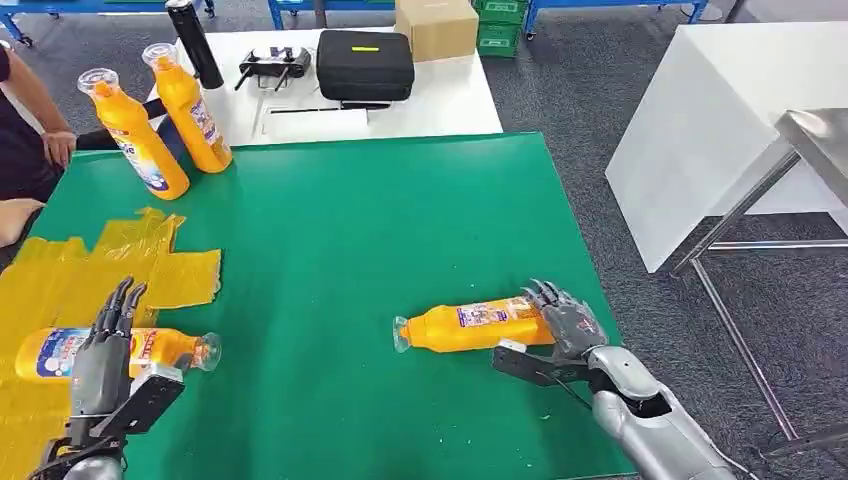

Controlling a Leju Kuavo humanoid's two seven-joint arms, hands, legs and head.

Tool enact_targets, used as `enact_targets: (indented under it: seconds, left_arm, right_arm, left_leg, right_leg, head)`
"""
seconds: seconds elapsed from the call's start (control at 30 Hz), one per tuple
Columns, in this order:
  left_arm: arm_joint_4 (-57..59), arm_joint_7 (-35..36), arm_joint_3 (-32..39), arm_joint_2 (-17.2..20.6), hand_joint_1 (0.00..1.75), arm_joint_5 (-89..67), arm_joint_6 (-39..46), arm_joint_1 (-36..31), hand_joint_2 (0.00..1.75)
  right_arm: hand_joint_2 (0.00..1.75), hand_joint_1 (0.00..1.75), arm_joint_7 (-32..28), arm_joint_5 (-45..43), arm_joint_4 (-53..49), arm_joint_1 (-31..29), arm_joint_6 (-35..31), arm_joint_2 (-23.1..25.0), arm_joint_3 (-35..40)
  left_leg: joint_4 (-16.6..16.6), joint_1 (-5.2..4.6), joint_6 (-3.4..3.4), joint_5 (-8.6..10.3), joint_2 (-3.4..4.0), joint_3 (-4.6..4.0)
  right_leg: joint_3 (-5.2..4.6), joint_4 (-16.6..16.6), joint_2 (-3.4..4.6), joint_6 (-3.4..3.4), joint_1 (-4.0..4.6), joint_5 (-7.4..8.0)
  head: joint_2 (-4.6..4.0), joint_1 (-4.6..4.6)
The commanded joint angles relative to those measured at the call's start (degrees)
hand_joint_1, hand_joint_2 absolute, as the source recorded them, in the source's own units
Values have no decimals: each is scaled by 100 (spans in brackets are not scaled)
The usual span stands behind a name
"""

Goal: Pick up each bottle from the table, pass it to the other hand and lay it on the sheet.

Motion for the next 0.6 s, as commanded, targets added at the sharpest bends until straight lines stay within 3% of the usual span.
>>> enact_targets:
  seconds: [0.03, 0.6]
  left_arm:
    - [-375, 78, 237, -264, 0, -53, -156, 339, 175]
    - [-272, -25, 147, -335, 0, -67, -275, 198, 175]
  right_arm:
    - [175, 0, 136, 282, -352, 81, 106, 263, 121]
    - [175, 0, 104, 354, 87, -119, 215, 474, 351]
  left_leg:
    - [5, 0, -14, -4, 19, -4]
    - [1, 2, -12, 1, 1, -13]
  right_leg:
    - [-10, 7, 20, -5, 0, 1]
    - [-10, 0, 4, -15, 2, 9]
  head:
    - [0, -4]
    - [0, -2]
